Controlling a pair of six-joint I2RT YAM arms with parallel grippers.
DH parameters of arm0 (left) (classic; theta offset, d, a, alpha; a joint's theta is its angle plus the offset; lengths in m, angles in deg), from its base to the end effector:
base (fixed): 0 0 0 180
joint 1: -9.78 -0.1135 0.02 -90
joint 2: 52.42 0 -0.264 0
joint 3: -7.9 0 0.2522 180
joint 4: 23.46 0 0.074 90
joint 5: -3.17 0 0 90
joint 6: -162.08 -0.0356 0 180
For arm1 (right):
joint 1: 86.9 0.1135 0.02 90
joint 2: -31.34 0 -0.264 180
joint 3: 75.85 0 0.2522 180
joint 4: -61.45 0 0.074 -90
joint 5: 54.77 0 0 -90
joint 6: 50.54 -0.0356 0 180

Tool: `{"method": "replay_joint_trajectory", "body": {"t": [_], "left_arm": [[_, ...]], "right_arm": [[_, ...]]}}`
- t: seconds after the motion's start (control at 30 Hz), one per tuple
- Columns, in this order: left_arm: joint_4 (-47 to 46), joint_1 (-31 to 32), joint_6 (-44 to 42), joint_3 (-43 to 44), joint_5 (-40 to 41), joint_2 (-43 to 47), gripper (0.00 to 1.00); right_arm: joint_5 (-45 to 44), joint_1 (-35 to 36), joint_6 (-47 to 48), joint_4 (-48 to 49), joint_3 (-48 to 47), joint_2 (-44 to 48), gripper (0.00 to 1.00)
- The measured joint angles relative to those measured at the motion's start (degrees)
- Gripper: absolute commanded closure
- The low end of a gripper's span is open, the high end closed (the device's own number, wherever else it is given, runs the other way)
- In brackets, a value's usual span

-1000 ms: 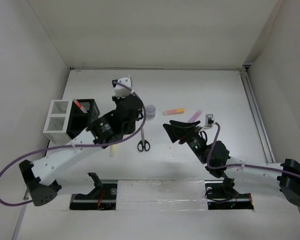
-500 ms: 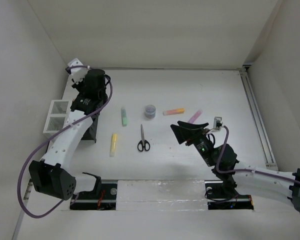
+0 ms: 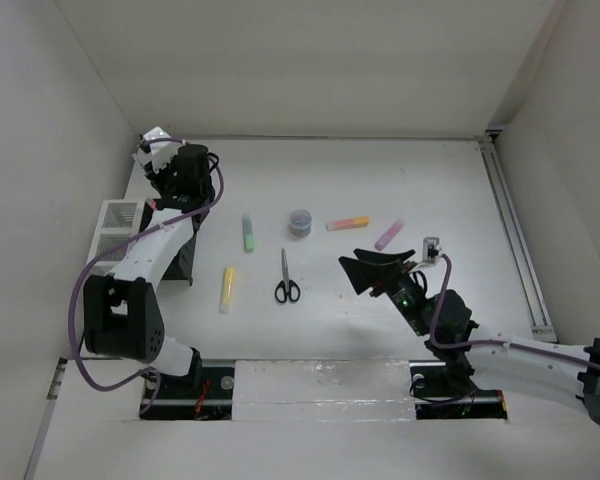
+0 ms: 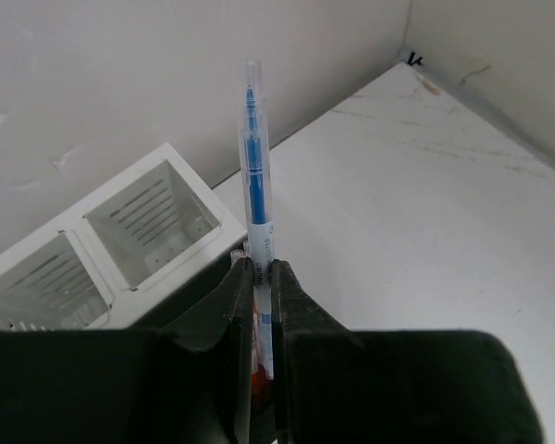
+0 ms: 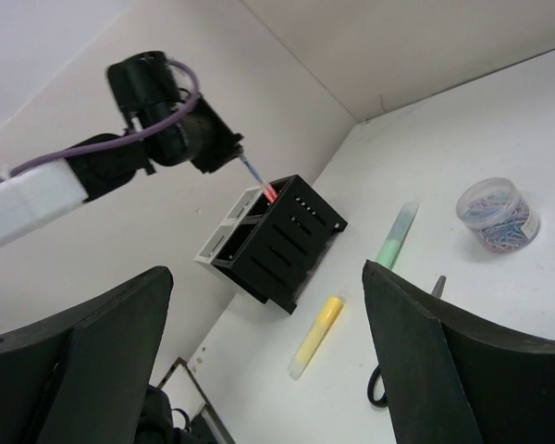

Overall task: Sort the stationery into containers
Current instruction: Place the pen in the storage box.

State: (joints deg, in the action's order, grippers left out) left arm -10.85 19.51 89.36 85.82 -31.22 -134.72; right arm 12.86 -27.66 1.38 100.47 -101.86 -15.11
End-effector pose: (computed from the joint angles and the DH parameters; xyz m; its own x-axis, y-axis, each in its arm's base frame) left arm 0.3264 -0.0262 0.3284 -0.0723 -0.1578 -0.9848 -0.7371 0.6736 -0.0538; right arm 0.1015 0.1441 0.2508 -0.2480 0.6984 -0.6713 -0.5808 0.4474 0.6801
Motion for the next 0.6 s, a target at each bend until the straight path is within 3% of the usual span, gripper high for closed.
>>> {"method": "replay_joint_trajectory", "body": {"t": [0.17,0.6], "left_arm": [[-2.47,-0.28,-0.74,-1.92,0.35,-4.79,1.0],[-3.41,-0.81,0.74,-4.74,0.33,-4.94,1.0]], "right_arm": [[0.68,0.0,0.2,-0.57,0.9,1.97,0.1],[0.94,-0.35,1.03,-2.71,1.29,6.23,0.1]]}}
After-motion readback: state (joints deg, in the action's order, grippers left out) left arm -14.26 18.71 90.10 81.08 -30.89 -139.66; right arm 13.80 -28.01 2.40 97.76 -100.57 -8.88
